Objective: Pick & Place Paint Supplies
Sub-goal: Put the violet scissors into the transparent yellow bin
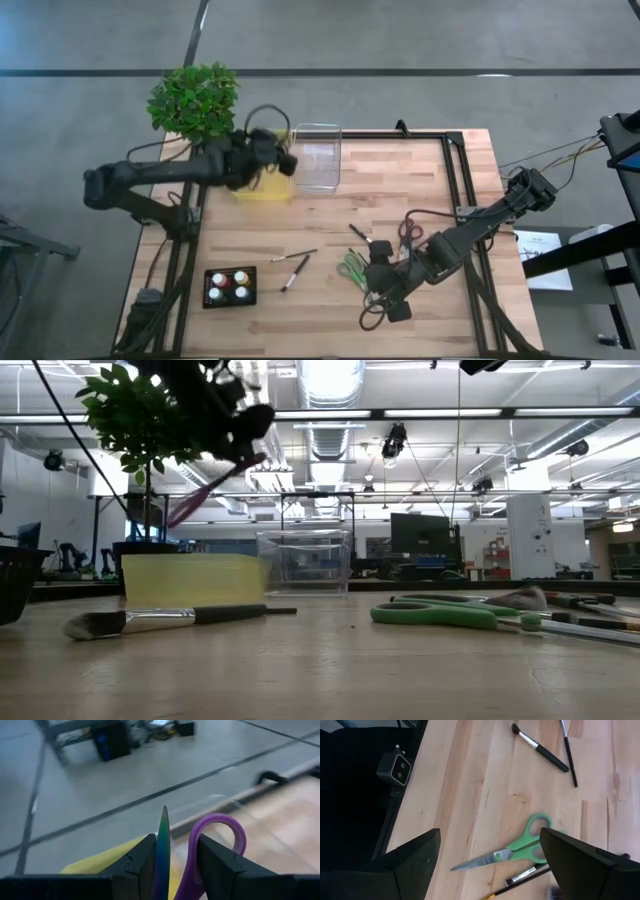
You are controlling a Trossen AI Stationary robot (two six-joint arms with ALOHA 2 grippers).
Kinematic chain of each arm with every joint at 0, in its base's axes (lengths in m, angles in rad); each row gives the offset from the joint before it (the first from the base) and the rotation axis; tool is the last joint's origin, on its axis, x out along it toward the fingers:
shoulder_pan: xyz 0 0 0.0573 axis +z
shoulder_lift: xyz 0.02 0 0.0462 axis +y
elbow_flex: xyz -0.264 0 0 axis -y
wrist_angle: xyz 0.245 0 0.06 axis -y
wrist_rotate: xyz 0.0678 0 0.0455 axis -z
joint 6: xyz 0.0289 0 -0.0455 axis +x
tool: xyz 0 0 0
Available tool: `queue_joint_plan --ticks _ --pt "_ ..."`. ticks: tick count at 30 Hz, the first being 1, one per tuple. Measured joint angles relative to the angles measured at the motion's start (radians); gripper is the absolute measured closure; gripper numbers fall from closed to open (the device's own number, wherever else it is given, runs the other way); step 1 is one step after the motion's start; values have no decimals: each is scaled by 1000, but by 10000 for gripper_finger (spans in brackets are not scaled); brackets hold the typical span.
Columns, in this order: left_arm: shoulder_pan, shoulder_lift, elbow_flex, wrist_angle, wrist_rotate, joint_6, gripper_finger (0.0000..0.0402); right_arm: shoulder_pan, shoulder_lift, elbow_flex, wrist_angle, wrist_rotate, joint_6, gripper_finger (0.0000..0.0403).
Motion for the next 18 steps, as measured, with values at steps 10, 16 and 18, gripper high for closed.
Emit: queue_joint_plan --ticks 10,16,18 --pt "204 0 -167 303 151 -3 269 4 0 -8 0 0 3 62" --pt "225 0 -263 379 159 -28 269 5 0 -14 3 0 3 62" --pt "226 0 -296 414 161 -37 268 6 0 -16 3 0 3 62"
